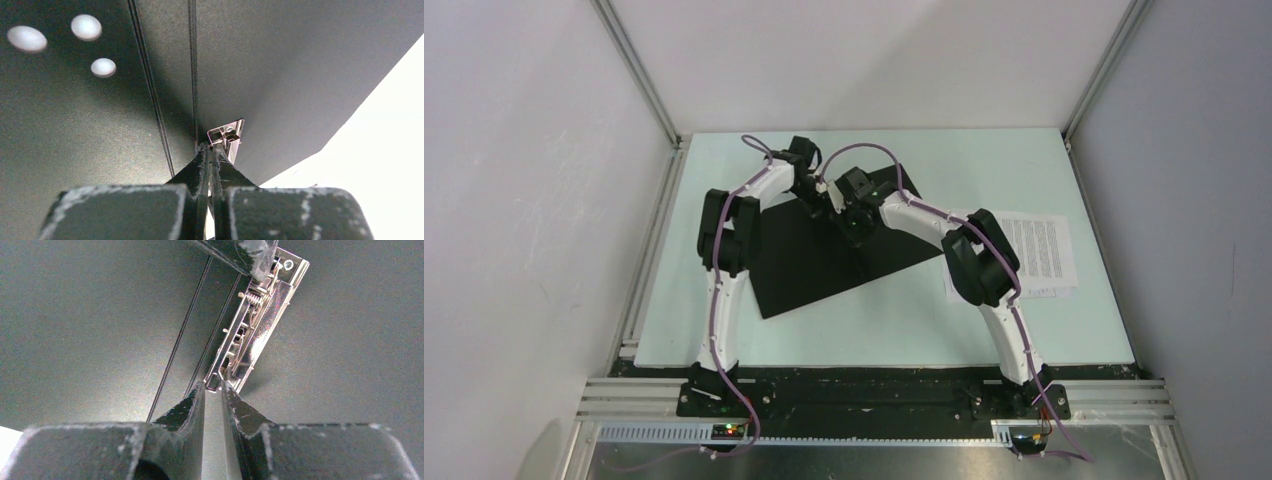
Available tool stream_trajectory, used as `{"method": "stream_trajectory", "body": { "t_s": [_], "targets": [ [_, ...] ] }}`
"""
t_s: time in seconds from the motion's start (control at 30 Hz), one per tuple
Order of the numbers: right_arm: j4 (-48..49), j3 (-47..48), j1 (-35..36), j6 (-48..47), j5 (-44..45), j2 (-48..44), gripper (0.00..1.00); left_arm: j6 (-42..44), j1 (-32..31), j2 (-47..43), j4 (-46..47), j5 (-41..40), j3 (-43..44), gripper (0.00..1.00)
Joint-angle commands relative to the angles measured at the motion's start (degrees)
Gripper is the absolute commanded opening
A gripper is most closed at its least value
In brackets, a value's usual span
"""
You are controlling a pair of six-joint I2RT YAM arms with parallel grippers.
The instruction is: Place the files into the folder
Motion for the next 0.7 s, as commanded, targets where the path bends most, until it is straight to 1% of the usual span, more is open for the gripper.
{"method": "stream_trajectory", "body": {
  "t_s": [0.0, 0.1, 0.3, 0.43, 0.53, 0.63, 0.67],
  "targets": [
    [-1.79, -0.24, -0.93, -1.57, 4.2, 3.51, 0.21, -2.02, -1.37, 1.81, -2.92, -0.01, -4.73, 0.0],
    [-1.9, -0.09, -0.79, -1.93, 4.27, 4.1, 0.21, -2.38, -1.19, 1.85, -2.88, 0.64, -5.2, 0.0],
    [-1.12, -0.57, -0.45, -2.9, 7.79, 5.31, 0.22, -2.28, -0.82, 2.16, -2.92, 1.45, -5.1, 0.0],
    [0.94, -1.15, -0.71, -5.26, 11.99, 5.12, 0.22, -1.91, -0.64, 2.13, -2.92, 1.56, -5.1, 0.0],
    [2.64, -0.72, -2.43, -9.26, 16.7, 3.61, 0.19, -2.01, -0.65, 2.05, -3.05, 1.4, -5.34, 0.0],
    [1.14, 1.65, -6.05, -9.86, 16.71, 0.68, 0.18, -2.02, -0.65, 2.15, -3.25, 1.57, -5.4, 0.0],
    [0.37, 4.24, -6.7, -9.6, 16.59, 0.05, 0.17, -2.01, -0.64, 2.18, -3.31, 1.59, -5.33, 0.0]
  ]
}}
